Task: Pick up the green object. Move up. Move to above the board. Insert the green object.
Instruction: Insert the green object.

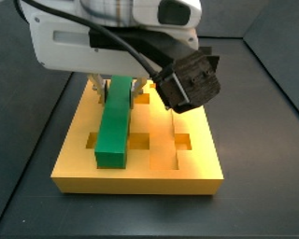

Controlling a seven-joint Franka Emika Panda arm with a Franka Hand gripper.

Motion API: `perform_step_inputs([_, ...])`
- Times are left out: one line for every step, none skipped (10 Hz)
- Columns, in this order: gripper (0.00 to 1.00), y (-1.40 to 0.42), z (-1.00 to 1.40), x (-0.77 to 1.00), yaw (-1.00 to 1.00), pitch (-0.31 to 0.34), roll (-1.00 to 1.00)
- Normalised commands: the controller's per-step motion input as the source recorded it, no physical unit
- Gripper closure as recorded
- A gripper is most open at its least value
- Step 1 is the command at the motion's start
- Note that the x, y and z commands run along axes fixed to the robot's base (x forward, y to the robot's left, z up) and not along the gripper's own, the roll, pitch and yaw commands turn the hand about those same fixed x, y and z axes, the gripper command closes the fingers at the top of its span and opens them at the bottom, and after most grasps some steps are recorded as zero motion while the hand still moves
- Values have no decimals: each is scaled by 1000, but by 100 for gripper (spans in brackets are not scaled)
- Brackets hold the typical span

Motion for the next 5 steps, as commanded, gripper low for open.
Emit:
perform_step_inputs([100,0,-369,0,34,0,20])
perform_step_inputs([100,0,-320,46,0,0,0])
perform_step_inputs([100,0,-289,71,0,0,-11])
perform_step_inputs([100,0,-226,0,0,0,-21])
perform_step_inputs([100,0,0,0,0,0,0])
